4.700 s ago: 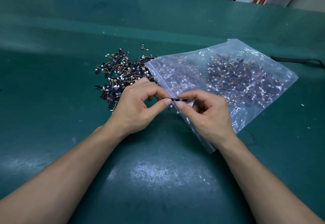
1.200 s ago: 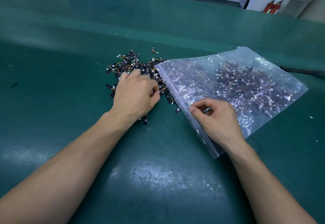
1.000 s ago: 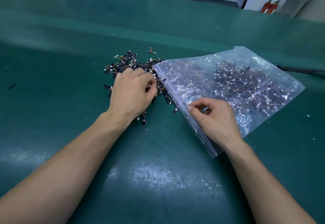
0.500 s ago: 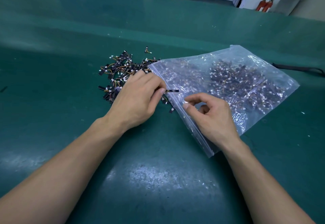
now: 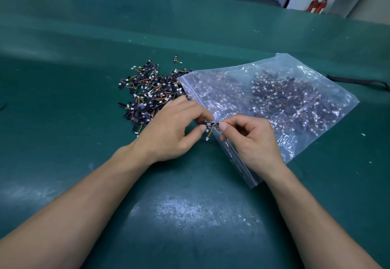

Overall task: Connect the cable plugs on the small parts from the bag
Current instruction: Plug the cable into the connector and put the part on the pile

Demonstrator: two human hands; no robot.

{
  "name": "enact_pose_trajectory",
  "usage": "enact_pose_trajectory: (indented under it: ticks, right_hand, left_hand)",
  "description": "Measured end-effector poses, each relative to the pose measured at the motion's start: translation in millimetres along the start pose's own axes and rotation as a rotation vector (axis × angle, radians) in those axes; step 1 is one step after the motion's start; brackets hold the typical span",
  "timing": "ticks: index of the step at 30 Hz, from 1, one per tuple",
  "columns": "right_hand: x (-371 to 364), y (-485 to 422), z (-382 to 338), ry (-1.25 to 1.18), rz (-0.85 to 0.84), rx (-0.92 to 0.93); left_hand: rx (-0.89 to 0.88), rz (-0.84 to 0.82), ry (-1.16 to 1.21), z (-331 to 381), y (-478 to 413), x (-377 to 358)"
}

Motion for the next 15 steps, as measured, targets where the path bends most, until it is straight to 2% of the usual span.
enact_pose_trajectory:
  ticks: [9, 12, 15]
  right_hand:
    - [-4.5, 2.0, -0.8, 0.020, -0.076, -0.040]
    - [-6.0, 3.5, -1.5, -0.001, -0.102, -0.037]
    - [-5.7, 4.6, -3.5, 0.023, -0.100, -0.004]
  left_hand:
    - [-0.021, 0.061, 0.042, 1.1, -2.1, 3.1]
    - [0.042, 0.066, 0.109, -0.8, -0.3, 2.0]
    - [0.191, 0.023, 0.232, -5.5, 1.9, -3.4]
Point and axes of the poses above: each hand's wrist, its own y-axis away from the middle knuckle, its own x-axis out of the back of the hand, z = x × y, the point moved 6 cm from there along -y, towards the middle knuckle, and after that the axes turned 8 degrees about z, right-handed, at the moved point
